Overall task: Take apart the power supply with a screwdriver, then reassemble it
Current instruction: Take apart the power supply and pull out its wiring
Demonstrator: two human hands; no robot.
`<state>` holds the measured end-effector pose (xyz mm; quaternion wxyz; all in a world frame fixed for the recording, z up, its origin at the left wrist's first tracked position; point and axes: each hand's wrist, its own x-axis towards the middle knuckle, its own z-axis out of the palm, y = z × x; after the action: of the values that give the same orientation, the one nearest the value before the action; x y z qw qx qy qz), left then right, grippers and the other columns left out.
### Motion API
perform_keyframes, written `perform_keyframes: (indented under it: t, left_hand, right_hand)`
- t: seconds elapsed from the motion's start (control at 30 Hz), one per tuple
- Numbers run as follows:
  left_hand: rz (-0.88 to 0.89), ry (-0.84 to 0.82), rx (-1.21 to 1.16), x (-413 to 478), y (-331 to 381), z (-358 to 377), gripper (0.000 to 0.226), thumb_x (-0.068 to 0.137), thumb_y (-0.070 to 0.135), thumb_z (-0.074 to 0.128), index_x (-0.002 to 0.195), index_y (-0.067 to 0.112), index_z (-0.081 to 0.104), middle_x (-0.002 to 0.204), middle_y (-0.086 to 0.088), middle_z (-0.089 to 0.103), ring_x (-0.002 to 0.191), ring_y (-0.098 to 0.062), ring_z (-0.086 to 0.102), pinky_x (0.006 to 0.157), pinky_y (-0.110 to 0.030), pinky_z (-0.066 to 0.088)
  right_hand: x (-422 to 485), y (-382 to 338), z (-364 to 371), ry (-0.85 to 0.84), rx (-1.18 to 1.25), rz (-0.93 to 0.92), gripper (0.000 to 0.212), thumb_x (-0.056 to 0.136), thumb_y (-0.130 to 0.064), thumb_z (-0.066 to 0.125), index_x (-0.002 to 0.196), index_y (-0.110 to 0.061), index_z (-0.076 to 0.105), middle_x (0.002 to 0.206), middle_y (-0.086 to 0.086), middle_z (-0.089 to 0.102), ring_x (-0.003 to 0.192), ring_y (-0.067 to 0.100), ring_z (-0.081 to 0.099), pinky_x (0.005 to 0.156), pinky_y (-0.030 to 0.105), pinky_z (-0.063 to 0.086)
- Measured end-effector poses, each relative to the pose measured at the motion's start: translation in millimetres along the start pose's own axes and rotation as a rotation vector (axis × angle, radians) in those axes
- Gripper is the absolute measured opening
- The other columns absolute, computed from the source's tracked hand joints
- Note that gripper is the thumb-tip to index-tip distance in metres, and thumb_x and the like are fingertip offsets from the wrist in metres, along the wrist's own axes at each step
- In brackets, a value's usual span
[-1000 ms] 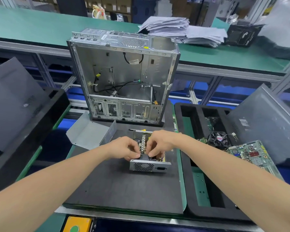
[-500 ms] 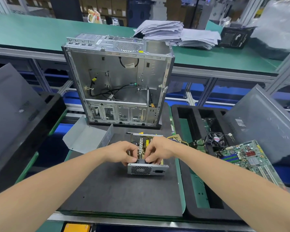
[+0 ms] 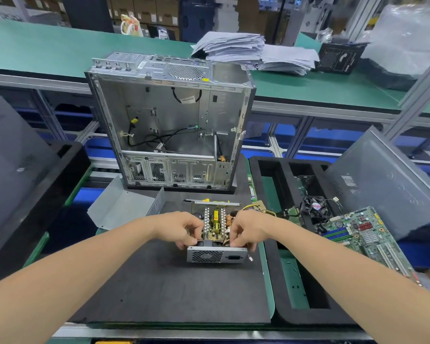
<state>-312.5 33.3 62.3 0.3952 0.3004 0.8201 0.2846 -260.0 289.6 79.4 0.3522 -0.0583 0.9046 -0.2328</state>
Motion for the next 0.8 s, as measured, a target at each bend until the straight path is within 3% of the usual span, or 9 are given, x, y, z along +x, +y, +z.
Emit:
perform_keyframes:
  t: [0.2, 0.4, 0.53, 0.67, 0.8]
  left_hand:
    - [0.031, -0.070, -0.014, 4.5, -0.1, -3.4, 0.013, 0.098, 0.007, 0.064, 0.089, 0.017, 0.061, 0.092, 0.002, 0.059, 0.070, 0.001, 0.059, 0.070, -0.017, 0.052]
    - [0.078, -0.084, 0.018, 7.1, 0.6, -6.4, 0.017, 0.098, 0.010, 0.066, 0.088, 0.023, 0.063, 0.098, -0.001, 0.062, 0.084, -0.015, 0.062, 0.076, -0.024, 0.053]
    - [0.101, -0.086, 0.007, 8.9, 0.8, -3.1, 0.017, 0.100, 0.007, 0.062, 0.094, 0.023, 0.063, 0.099, 0.002, 0.061, 0.085, -0.015, 0.059, 0.079, -0.032, 0.057]
    - [0.117, -0.033, 0.017, 5.5, -8.1, 1.3, 0.015, 0.101, 0.013, 0.063, 0.099, 0.028, 0.064, 0.113, -0.007, 0.066, 0.093, -0.020, 0.060, 0.093, -0.041, 0.052]
    - [0.122, 0.092, -0.014, -2.0, -24.6, 2.8, 0.015, 0.099, 0.015, 0.064, 0.097, 0.029, 0.066, 0.107, 0.003, 0.070, 0.097, -0.024, 0.064, 0.086, -0.032, 0.052]
  right_hand:
    - [-5.4, 13.2, -2.5, 0.011, 0.145, -0.070, 0.006, 0.095, -0.012, 0.074, 0.098, -0.011, 0.080, 0.074, -0.010, 0.074, 0.073, 0.017, 0.073, 0.068, 0.031, 0.064]
    - [-8.3, 22.7, -2.3, 0.053, 0.343, -0.060, 0.009, 0.097, -0.006, 0.071, 0.101, -0.005, 0.078, 0.086, 0.010, 0.076, 0.076, 0.022, 0.075, 0.072, 0.035, 0.063]
    - [-10.5, 21.2, -1.2, 0.095, 0.410, -0.053, 0.008, 0.097, -0.007, 0.071, 0.101, -0.004, 0.077, 0.084, 0.013, 0.075, 0.074, 0.025, 0.073, 0.067, 0.033, 0.061]
    - [-17.2, 15.6, -3.1, 0.116, 0.540, -0.074, 0.011, 0.093, -0.016, 0.078, 0.096, -0.006, 0.079, 0.085, 0.008, 0.075, 0.064, 0.021, 0.063, 0.059, 0.028, 0.053]
    - [-18.5, 5.0, 3.2, 0.109, 0.630, -0.096, 0.016, 0.091, -0.015, 0.080, 0.100, -0.003, 0.077, 0.083, 0.007, 0.072, 0.060, 0.020, 0.059, 0.057, 0.026, 0.050]
